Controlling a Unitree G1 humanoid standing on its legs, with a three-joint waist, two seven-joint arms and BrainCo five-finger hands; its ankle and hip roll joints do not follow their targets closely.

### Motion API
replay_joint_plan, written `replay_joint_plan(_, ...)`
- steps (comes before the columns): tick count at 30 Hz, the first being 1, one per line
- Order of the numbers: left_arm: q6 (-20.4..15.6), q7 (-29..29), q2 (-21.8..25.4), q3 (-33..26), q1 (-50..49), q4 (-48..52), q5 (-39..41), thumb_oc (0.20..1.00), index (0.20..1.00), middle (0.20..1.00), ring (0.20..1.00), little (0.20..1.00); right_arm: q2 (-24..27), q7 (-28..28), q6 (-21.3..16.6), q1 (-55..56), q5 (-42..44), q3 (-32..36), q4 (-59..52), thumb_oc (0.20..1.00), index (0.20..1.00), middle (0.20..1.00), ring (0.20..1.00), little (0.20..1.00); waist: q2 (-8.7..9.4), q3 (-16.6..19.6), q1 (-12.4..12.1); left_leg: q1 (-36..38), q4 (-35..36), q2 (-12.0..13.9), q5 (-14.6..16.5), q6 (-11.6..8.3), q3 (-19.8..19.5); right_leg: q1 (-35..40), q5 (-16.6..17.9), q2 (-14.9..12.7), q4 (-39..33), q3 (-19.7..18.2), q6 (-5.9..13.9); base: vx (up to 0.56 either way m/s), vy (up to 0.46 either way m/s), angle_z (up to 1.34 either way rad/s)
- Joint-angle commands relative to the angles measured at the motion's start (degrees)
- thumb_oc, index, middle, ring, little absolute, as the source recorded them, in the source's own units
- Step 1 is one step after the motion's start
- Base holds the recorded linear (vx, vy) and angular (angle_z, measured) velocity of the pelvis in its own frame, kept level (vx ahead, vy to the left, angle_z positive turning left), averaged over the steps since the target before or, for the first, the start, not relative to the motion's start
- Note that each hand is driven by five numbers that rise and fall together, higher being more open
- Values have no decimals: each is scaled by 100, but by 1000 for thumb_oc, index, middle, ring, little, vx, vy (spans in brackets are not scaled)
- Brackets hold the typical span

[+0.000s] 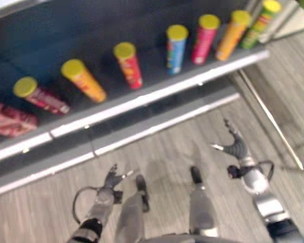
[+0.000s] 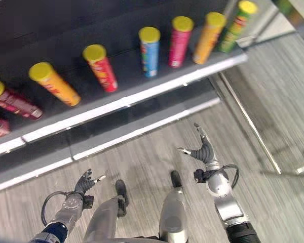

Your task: Put the goods on the table back onto the shelves and tidy them up.

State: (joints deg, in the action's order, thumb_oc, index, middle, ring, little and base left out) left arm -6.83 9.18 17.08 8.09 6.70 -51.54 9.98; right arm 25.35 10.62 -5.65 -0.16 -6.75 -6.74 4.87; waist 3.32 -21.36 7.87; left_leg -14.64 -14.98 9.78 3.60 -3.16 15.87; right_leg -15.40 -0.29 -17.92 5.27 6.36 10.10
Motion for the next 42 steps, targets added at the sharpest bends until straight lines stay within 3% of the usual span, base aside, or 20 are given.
replay_joint_plan(1,-74,98,213,-266,-16,228,19,1000,1000,1000,1000,1000,440,186,-259,-338,-140,347,-172,1000,1000,1000,1000,1000,-112,181,11,1031,-18,598,914,-478,77,167,-269,-301,532,751,240,74,-189,-101)
replay_joint_plan(6,-55,30,202,-330,-117,278,-46,1000,1000,1000,1000,1000,715,215,-295,-68,-41,901,-337,1000,1000,1000,1000,1000,-124,435,154,1578,304,943,581,-686,527,203,-542,-89,849,707,217,75,-266,-88)
replay_joint_plan(8,-98,-23,123,-400,-219,419,-23,1000,1000,1000,1000,1000,956,287,-375,117,22,1362,-471,1000,1000,1000,1000,1000,-239,604,325,1957,437,1369,-322,-927,617,253,-878,296,1149,630,55,110,-343,-29)
replay_joint_plan(9,-95,-22,117,-393,-225,425,-23,1000,1000,1000,1000,1000,961,283,-370,136,23,1374,-486,1000,1000,1000,1000,1000,-257,598,313,1981,459,1393,-347,-950,623,264,-891,324,1153,634,38,91,-432,-40)
replay_joint_plan(10,-104,-64,131,-448,-341,583,80,1000,1000,1000,1000,1000,1127,339,-441,181,227,1654,-570,1000,1000,1000,1000,1000,-281,681,330,1992,147,1696,-1120,-1032,548,419,-1082,684,1154,638,-163,86,-454,-35)
replay_joint_plan(13,-51,-103,251,-686,-435,317,-17,1000,1000,1000,1000,1000,1318,377,-466,180,334,1896,-651,1000,1000,1000,1000,1000,-209,695,262,1925,-352,1773,-1349,-894,343,639,-1171,968,1032,574,-392,62,-372,-39)
replay_joint_plan(14,-61,-343,241,-759,-666,324,116,1000,1000,1000,1000,1000,1614,352,-472,-37,465,1968,-631,1000,1000,1000,1000,1000,-52,689,13,1604,-832,1257,-1069,-481,-312,816,-1082,1150,785,405,-592,56,-361,-34)
replay_joint_plan(20,-57,-348,242,-761,-672,331,119,1000,1000,1000,1000,1000,1618,350,-472,-37,469,1966,-630,1000,1000,1000,1000,1000,-59,690,38,1565,-881,1260,-1042,-474,-347,817,-1088,1143,791,428,-585,42,-70,-37)
replay_joint_plan(21,-92,-280,155,-753,-939,394,110,1000,1000,1000,1000,1000,1815,460,-434,-332,400,2033,-445,1000,1000,1000,1000,1000,94,649,-280,1099,-929,147,10,-232,-1220,1133,-1134,1310,562,-14,-587,418,-319,-9)
replay_joint_plan(22,-70,-397,115,-510,-1027,433,-89,1000,1000,1000,1000,1000,2062,610,-418,-543,408,2187,-239,1000,1000,1000,1000,1000,29,639,-485,513,-311,-644,324,-124,-1321,1344,-1171,1415,411,-140,-565,476,-348,-53)
replay_joint_plan(23,-60,-453,105,-488,-1037,400,-154,1000,1000,1000,1000,1000,2126,654,-417,-576,404,2216,-187,1000,1000,1000,1000,1000,-41,653,-542,315,-45,-869,159,-116,-1301,1435,-1196,1528,344,-155,-562,523,-252,-135)
replay_joint_plan(24,-27,-496,101,-395,-993,197,-344,1000,1000,1000,1000,1000,2364,786,-429,-834,424,2217,11,1000,1000,1000,1000,1000,-233,597,-724,-103,555,-1259,-412,-224,-1341,1753,-1353,1892,262,-352,-622,328,-135,-131)
replay_joint_plan(26,-9,-486,83,-411,-975,71,-374,1000,1000,1000,1000,1000,2417,782,-415,-948,468,2183,47,1000,1000,1000,1000,1000,-258,554,-799,-125,620,-1329,-498,-270,-1391,1883,-1465,1961,302,-484,-632,388,-50,-124)
replay_joint_plan(28,4,-518,23,-459,-1059,-110,-289,1000,1000,1000,1000,1000,2494,715,-417,-1154,480,2035,65,1000,1000,1000,1000,1000,-316,611,-854,186,912,-1320,-453,-43,-1498,2063,-1692,1975,436,-603,-588,463,52,-114)
replay_joint_plan(30,-7,-430,-31,-565,-1064,-274,-234,1000,1000,1000,1000,1000,2511,634,-360,-1246,287,1922,85,1000,1000,1000,1000,1000,-158,733,-902,401,756,-1363,-214,180,-1472,2093,-1731,1519,1029,-556,-355,363,79,-55)
replay_joint_plan(31,-7,-430,-32,-567,-1061,-274,-234,1000,1000,1000,1000,1000,2512,634,-359,-1250,285,1922,84,1000,1000,1000,1000,1000,-172,746,-914,381,768,-1344,-235,179,-1465,2061,-1709,1536,1030,-568,-356,297,49,-86)
replay_joint_plan(33,52,-388,-42,-525,-897,-475,-241,1000,1000,1000,1000,1000,2498,585,-300,-1402,259,1849,11,1000,1000,1000,1000,1000,-105,636,-816,731,640,-1308,23,399,-1380,1471,-671,1125,2815,-724,-22,290,27,-71)
replay_joint_plan(36,41,-351,92,-388,-786,-315,-284,1000,1000,1000,1000,1000,2380,571,-345,-1518,508,1775,149,1000,1000,1000,1000,1000,-226,517,-804,971,630,-1049,196,420,-1352,1074,-601,737,3634,-541,-259,167,-42,2)
replay_joint_plan(39,7,-373,155,-384,-762,-115,-173,1000,1000,1000,1000,1000,2364,484,-344,-1529,648,1715,212,1000,1000,1000,1000,1000,-255,536,-791,1072,641,-940,303,357,-1476,997,-724,443,3127,-206,-355,265,-165,-11)
replay_joint_plan(42,-32,-374,237,-367,-739,-14,-70,1000,1000,1000,1000,1000,2452,378,-341,-1492,1024,1803,279,1000,1000,1000,1000,1000,-149,510,-601,1482,624,-1083,651,239,-1802,516,-737,837,1443,-342,-93,315,-183,0)
